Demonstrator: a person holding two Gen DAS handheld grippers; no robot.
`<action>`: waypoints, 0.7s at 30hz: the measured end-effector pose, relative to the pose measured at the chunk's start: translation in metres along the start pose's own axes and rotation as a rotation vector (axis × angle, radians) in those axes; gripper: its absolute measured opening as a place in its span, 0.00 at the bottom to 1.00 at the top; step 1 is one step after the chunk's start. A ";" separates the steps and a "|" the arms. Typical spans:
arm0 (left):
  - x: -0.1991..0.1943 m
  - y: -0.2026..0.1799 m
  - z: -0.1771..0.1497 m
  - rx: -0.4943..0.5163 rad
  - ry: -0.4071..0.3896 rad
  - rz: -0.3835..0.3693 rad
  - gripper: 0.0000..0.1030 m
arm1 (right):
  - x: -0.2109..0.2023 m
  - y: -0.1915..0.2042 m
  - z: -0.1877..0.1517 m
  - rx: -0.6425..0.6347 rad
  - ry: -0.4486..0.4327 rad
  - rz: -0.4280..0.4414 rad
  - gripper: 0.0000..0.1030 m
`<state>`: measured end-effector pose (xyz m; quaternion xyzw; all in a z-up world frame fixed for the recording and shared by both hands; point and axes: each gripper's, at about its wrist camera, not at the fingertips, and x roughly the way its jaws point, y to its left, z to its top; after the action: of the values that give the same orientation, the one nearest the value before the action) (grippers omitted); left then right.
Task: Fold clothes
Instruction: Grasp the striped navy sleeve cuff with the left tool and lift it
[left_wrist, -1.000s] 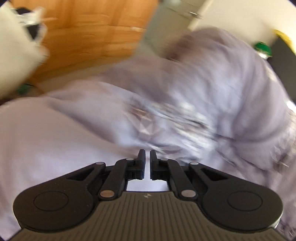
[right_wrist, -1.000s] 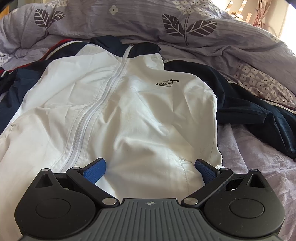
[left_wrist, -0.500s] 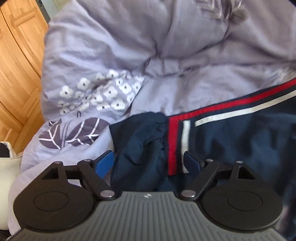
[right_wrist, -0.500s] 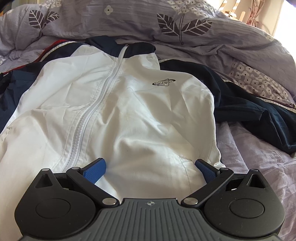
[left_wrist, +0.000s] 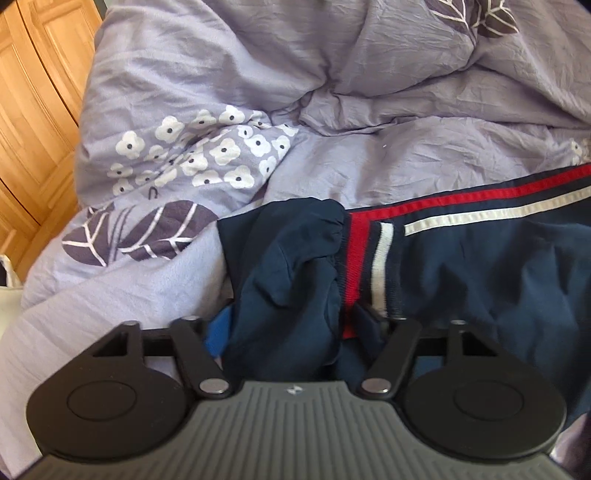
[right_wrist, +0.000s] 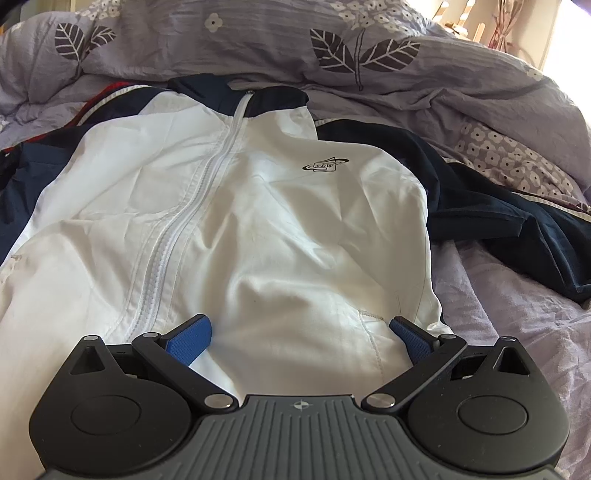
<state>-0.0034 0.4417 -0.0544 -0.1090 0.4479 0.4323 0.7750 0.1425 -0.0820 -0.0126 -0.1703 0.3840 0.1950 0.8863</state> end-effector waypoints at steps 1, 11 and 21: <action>0.000 0.000 0.001 0.000 0.001 -0.007 0.53 | 0.000 0.000 0.000 0.000 0.000 -0.001 1.00; -0.013 0.091 0.009 -0.387 0.032 -0.081 0.10 | -0.001 0.001 -0.001 0.003 -0.009 -0.002 1.00; -0.054 0.186 -0.008 -0.484 -0.003 0.121 0.10 | -0.002 0.001 -0.002 0.002 -0.015 -0.006 1.00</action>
<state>-0.1629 0.5187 0.0242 -0.2640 0.3359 0.5728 0.6995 0.1397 -0.0821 -0.0128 -0.1690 0.3770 0.1934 0.8899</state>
